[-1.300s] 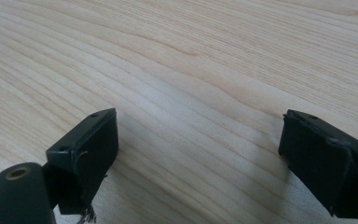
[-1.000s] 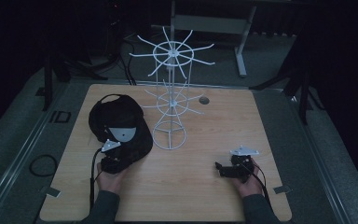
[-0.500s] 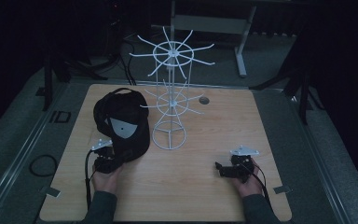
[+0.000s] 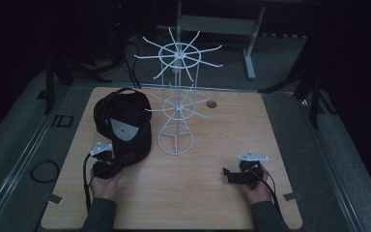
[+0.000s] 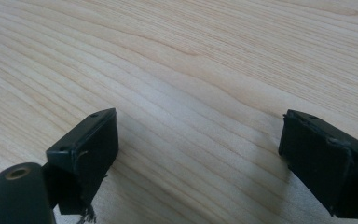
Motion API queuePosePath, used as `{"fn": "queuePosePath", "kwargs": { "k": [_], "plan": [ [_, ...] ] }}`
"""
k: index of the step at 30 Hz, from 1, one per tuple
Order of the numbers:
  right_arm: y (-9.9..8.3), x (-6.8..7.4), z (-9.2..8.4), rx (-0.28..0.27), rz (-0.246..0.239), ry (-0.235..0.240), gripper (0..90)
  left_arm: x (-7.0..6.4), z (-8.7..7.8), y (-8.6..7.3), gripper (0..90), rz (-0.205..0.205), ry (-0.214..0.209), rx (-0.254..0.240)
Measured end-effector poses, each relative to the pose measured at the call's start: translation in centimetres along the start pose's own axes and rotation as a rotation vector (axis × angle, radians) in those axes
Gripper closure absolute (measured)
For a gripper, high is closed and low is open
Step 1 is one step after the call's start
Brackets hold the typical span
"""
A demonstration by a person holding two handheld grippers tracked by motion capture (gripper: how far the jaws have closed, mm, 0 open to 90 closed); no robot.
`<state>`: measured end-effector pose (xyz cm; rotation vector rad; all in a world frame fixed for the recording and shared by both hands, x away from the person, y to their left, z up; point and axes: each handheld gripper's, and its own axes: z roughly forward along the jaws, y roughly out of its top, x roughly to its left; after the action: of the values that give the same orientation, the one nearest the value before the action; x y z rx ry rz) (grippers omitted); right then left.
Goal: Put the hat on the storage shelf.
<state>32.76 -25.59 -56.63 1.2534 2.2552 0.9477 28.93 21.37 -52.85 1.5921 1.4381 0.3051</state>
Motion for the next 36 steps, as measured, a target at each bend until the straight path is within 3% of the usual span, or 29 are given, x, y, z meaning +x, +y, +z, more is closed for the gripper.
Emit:
{"fn": "queuePosePath", "kwargs": {
  "k": [36],
  "plan": [
    [0.0, 0.0, 0.0, 0.000, 0.001, 0.000, 11.7, -0.4, -2.2, 2.1, 86.8, 0.050, 0.038, -0.085]
  ]
}}
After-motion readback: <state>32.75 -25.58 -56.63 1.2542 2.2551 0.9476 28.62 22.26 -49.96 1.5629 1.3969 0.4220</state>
